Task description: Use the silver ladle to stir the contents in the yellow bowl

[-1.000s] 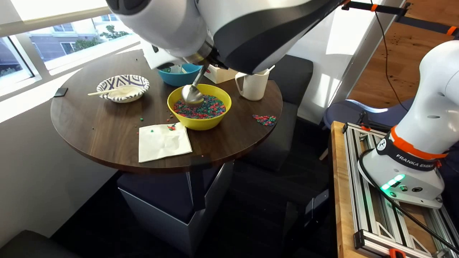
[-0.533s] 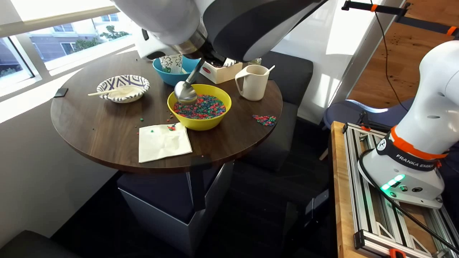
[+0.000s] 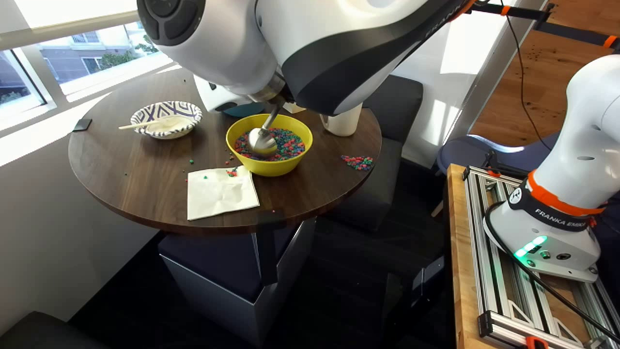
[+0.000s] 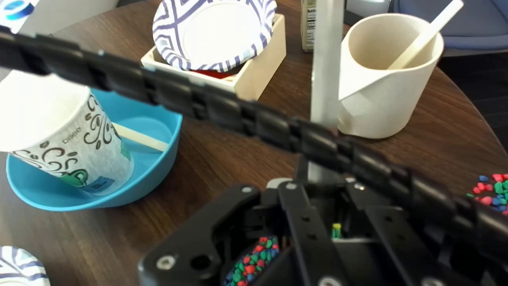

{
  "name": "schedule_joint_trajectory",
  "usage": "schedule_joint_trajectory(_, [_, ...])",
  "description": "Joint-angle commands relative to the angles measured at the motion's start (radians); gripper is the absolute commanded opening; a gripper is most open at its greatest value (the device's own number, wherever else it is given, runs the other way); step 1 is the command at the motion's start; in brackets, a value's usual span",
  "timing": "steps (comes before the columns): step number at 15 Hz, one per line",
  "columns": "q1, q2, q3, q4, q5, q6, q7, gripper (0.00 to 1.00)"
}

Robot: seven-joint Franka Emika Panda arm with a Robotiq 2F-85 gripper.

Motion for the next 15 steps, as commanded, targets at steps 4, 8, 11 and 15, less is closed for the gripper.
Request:
schedule_joint_trajectory(4, [0.014, 0.009, -0.019, -0.072, -0.165, -0.042, -0.03, 0.02])
schedule_joint_trajectory(8, [0.012, 0.015, -0.026, -0.109, -0.279, -0.08, -0.041, 0.02])
schedule_joint_trajectory(11, [0.01, 0.02, -0.024, -0.138, -0.329, -0.1, -0.046, 0.02])
schedule_joint_trajectory(15, [0.009, 0.016, -0.012, -0.155, -0.332, -0.098, -0.052, 0.02])
